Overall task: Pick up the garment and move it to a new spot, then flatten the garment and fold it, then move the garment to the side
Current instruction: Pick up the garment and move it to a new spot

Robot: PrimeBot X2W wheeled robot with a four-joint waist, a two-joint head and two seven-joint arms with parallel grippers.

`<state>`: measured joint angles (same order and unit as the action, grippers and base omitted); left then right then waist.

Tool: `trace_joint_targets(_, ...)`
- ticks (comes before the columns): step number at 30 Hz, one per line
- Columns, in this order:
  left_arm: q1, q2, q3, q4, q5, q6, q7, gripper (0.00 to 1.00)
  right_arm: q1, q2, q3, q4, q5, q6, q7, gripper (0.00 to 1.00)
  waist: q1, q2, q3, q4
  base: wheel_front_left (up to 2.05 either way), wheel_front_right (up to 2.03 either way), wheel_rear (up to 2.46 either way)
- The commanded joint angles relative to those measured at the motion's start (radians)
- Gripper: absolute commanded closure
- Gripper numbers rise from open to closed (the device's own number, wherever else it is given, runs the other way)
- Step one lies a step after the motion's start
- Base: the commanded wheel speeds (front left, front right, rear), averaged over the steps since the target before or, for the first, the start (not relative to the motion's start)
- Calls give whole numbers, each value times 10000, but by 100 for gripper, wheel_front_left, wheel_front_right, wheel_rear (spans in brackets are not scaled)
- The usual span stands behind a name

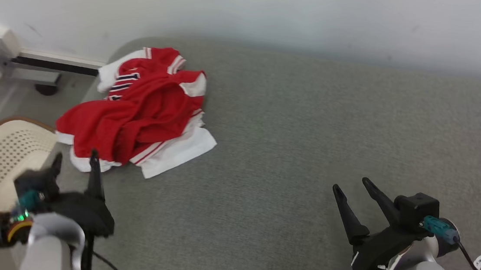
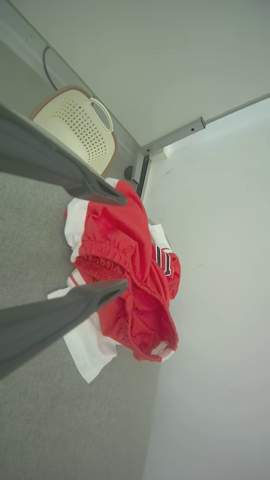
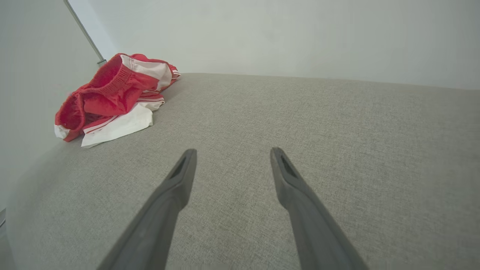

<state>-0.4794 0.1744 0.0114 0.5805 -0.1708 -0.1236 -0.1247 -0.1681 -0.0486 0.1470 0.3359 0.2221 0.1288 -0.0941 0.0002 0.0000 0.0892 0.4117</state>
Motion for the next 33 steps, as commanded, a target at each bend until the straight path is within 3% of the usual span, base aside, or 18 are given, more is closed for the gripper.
trace_joint_targets(1, -726, 149, -61, 367, -230, -47, 491, 0, -109, -33, -10, -245, -249, 35, 176, 0, -2, 0, 980, -1023, 0, 0, 0)
trace_joint_targets(5, -1916, 576, -430, 903, -1074, -60, 1589, 0, -80, -31, -76, -890, -630, 37, 568, 0, -2, 0, 1679, -1844, 0, 0, 0)
trace_joint_targets(15, -2987, 1753, -1010, 1596, -1465, -4, 2303, 0, 270, -27, -221, -1838, -925, 35, 997, 0, -2, 0, 2562, -2884, 0, 0, 0)
trace_joint_targets(22, -3549, 2363, -848, 2326, -1255, 626, 2542, 0, 458, -23, -207, -2450, -946, 35, 1225, 0, -2, 0, 3182, -3509, 0, 0, 0)
trace_joint_targets(29, -3994, 2416, -547, 2830, -1483, 1273, 2576, 0, 454, -29, -459, -2684, -1017, 25, 1188, 0, -2, 0, 3735, -3731, 0, 0, 0)
trace_joint_targets(30, -4032, 2416, -510, 2913, -1485, 1402, 2541, 6, 446, -28, -475, -2667, -1029, 23, 1198, 0, -2, 0, 3756, -3726, 0, 0, 0)
trace_joint_targets(31, -4057, 2426, -540, 2961, -1434, 1477, 2478, 34, 422, -30, -506, -2634, -1035, 8, 1226, 0, -2, 0, 3766, -3716, 0, 0, 0)
trace_joint_targets(32, -4079, 2408, -554, 2991, -1397, 1545, 2408, 76, 398, -35, -537, -2602, -1035, 8, 1217, 0, -2, 0, 3749, -3691, 0, 0, 0)
trace_joint_targets(33, -4098, 2383, -578, 3014, -1360, 1618, 2321, 100, 383, -41, -556, -2567, -1026, 3, 1188, 0, -2, 0, 3709, -3661, 0, 0, 0)
